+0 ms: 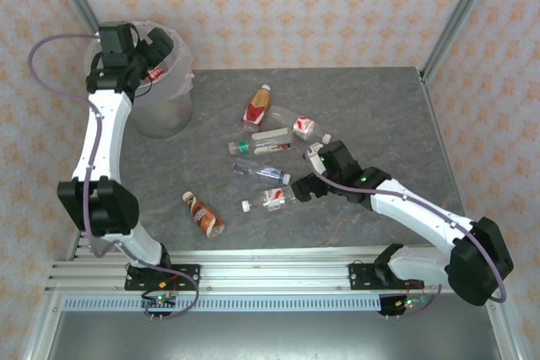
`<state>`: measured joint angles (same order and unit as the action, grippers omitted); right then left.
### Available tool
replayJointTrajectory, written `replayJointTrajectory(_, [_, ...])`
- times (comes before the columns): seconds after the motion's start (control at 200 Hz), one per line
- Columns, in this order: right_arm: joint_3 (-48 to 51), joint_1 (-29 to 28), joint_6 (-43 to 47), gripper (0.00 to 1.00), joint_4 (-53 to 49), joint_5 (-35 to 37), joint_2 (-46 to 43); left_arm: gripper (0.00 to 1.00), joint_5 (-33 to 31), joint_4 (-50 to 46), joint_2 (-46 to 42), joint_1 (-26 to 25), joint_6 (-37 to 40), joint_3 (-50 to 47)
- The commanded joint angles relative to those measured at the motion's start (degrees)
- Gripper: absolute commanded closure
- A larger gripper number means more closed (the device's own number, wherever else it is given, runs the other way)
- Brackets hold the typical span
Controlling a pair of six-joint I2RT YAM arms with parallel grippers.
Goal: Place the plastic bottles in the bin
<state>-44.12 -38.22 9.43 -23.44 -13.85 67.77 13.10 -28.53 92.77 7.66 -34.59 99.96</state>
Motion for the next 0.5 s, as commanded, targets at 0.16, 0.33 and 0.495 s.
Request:
replayJointTrajectory(0.16, [-10.6, 0.1, 22.3, 0.01, -16.2, -7.5, 10.3, 0.0, 7.4, 11.1, -13.4, 0.3, -5.6, -16.7])
replayJointTrajectory(0.33, [-13.9, 0.1, 33.7, 0.01, -21.3, -5.7, 16.2, 0.0, 9.8, 12.2, -22.1, 0.3, -6.9, -26.5])
replayJointTrajectory(0.495, [-14.5, 0.1, 38.8, 0.01, -20.0, -4.7, 18.6, 0.0, 11.3, 6.5, -28.7, 0.3, -4.9, -29.4])
